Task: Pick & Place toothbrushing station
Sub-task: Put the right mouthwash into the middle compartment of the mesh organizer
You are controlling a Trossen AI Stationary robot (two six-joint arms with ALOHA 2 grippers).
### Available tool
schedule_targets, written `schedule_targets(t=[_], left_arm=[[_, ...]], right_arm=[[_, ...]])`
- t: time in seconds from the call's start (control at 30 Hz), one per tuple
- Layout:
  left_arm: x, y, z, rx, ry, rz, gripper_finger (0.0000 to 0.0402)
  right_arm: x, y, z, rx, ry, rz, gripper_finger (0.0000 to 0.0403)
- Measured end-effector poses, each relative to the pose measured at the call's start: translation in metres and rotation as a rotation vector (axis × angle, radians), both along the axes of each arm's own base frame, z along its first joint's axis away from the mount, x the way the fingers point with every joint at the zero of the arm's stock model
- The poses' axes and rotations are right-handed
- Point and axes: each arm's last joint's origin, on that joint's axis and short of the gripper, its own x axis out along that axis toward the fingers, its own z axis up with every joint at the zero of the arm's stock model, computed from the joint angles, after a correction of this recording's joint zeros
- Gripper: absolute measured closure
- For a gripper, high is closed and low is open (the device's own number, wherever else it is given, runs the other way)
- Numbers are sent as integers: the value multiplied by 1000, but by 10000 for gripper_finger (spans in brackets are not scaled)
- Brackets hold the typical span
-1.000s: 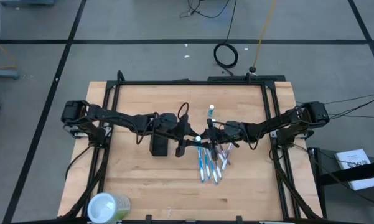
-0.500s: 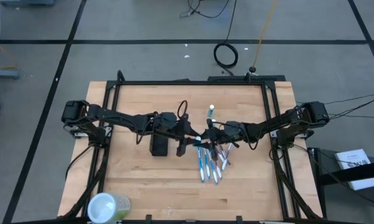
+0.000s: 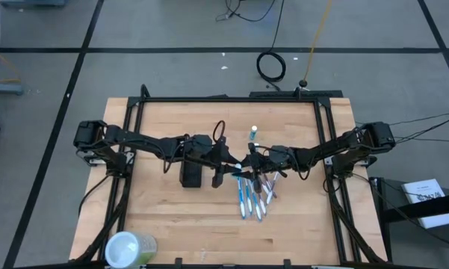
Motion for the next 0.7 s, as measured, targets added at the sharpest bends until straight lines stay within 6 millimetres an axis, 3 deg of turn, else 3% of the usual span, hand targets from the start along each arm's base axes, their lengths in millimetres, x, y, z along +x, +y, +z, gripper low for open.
schedule_targets(t=[0.37,0.7], left_arm=[[-22,1,27,125,-3,113,306],[-55,2,54,168,46,229,306]], right_arm=[[-1,-1,5,34,-14,-17,207],[-20,-5,35,12,-30,-33,170]])
